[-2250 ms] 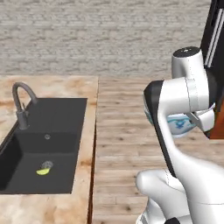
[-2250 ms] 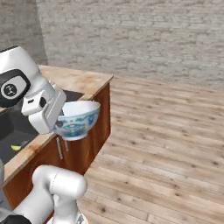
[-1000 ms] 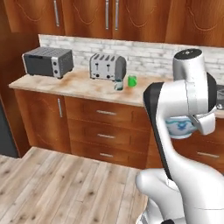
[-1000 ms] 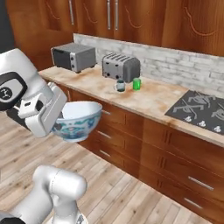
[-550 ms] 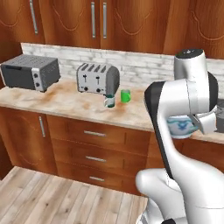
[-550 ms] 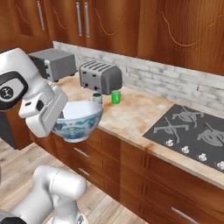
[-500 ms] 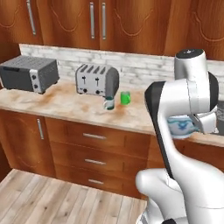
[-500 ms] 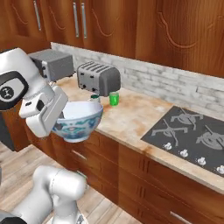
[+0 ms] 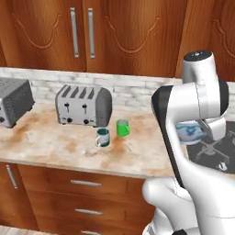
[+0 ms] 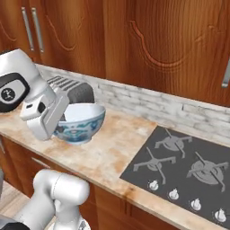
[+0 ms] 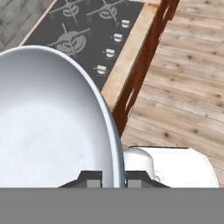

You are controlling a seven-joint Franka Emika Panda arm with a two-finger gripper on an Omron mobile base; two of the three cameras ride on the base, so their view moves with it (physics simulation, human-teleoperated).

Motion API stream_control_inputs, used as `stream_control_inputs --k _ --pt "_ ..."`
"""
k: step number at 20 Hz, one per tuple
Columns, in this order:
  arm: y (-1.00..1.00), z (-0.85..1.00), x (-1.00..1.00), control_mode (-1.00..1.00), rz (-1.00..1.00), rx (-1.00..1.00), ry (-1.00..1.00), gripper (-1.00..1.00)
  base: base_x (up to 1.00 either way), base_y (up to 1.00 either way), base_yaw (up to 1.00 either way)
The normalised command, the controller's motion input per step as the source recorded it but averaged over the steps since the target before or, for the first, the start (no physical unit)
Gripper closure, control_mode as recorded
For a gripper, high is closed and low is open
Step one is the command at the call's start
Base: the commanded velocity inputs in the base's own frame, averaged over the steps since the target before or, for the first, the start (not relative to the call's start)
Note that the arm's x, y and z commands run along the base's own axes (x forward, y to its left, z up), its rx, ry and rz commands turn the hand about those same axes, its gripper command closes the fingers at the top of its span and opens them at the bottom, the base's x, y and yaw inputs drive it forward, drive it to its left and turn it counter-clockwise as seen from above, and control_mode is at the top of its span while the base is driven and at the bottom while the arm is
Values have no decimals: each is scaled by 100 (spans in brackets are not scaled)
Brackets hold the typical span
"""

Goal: Clear the mugs and bowl far away from the sink.

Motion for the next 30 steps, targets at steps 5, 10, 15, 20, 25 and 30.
stream_control_inputs --k 5,10,15,20,25,30 --pt "0 0 0 100 0 0 0 100 100 14 -52" --pt "0 0 0 100 0 0 0 100 90 21 -32" --pt "0 0 0 100 0 0 0 100 54 26 -6" --pt "0 -12 0 -100 6 3 0 100 18 0 14" --pt "0 -79 -1 -100 35 15 -1 100 0 0 0" --pt "0 -91 0 -100 32 9 0 100 0 0 0"
